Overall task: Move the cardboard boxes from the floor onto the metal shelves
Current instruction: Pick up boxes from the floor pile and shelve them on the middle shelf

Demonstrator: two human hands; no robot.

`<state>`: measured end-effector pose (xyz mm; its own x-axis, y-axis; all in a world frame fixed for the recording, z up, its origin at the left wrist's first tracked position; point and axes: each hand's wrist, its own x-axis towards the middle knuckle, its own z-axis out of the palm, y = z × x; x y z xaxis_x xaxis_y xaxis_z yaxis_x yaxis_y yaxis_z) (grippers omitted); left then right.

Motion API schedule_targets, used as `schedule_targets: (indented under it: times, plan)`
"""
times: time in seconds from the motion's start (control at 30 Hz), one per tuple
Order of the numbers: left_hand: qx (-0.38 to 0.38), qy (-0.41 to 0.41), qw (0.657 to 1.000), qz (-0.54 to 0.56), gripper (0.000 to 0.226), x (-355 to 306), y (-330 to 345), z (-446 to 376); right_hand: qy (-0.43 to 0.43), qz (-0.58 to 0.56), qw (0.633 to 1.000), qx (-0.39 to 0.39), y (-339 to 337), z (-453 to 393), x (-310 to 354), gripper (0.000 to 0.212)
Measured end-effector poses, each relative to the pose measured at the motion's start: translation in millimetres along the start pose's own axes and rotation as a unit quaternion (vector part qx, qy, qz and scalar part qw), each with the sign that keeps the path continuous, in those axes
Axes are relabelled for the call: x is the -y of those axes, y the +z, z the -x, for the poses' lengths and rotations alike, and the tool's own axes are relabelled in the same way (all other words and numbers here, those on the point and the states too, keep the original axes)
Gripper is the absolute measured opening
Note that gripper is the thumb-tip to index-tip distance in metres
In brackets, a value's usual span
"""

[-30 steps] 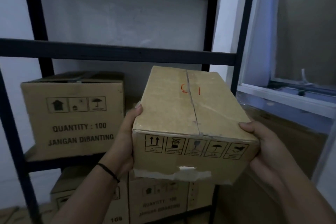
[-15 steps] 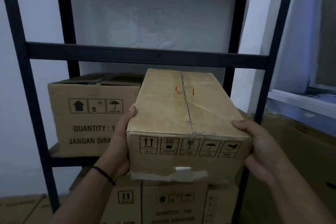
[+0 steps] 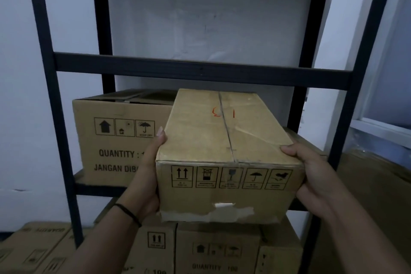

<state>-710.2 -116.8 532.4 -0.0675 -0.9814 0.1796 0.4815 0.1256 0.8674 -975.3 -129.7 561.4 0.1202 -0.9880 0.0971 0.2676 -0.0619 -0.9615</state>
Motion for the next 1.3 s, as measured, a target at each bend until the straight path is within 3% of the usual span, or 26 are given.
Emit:
schedule_targets:
  times: [0.17,0.27,0.4,0.5,0.53,0.63,0.73,0.8,0.9,1.03,1.2,1.3]
  plan:
    - [0.028,0.055,0.998,-0.023,0.084,7.2,-1.1,1.4,0.022,0.003,0.999,-0.027,-0.4,-11.4,13.4,0.030]
    - [0.010,0.112,0.982,-0.152,0.101,10.5,-6.6,-2.3,0.015,0.006,0.997,-0.075,1.2,-17.8,20.0,0.030]
    - [-0.049,0.154,0.963,-0.214,0.079,3.3,-3.3,-8.4,-0.074,0.033,0.996,-0.036,1.4,-19.4,18.4,0.051]
    - [-0.075,0.197,0.948,-0.237,0.045,-8.3,6.1,-16.5,-0.117,0.133,0.984,-0.026,-0.2,-17.3,4.1,0.090]
    - [-0.076,0.210,0.943,-0.248,0.040,-13.0,7.5,-20.0,-0.123,0.154,0.979,-0.045,0.8,-18.8,0.6,0.090]
    - [-0.053,0.218,0.936,-0.270,0.038,-24.4,3.5,-30.3,-0.148,0.208,0.961,-0.104,9.2,-24.8,0.6,0.063]
    - [-0.001,0.205,0.926,-0.317,0.049,-35.8,-10.1,-40.7,-0.190,0.250,0.936,-0.156,18.1,-35.6,8.3,0.056]
    - [-0.009,0.216,0.902,-0.375,0.063,-41.6,-19.8,-49.3,-0.202,0.285,0.916,-0.195,23.1,-43.7,8.9,0.066]
    - [-0.057,0.256,0.835,-0.483,0.072,-48.4,-29.9,-63.8,-0.213,0.348,0.886,-0.218,32.3,-56.9,5.3,0.090]
    - [-0.085,0.287,0.742,-0.599,0.077,-55.7,-38.2,-85.7,-0.210,0.414,0.858,-0.221,40.7,-78.7,6.5,0.076]
    - [-0.053,0.249,0.697,-0.670,0.087,-68.2,-52.1,-120.6,-0.178,0.460,0.843,-0.213,37.7,-105.5,13.1,0.076]
    - [-0.052,0.230,0.639,-0.732,0.087,-74.0,-57.8,-141.7,-0.176,0.480,0.836,-0.198,32.5,-122.4,15.1,0.073]
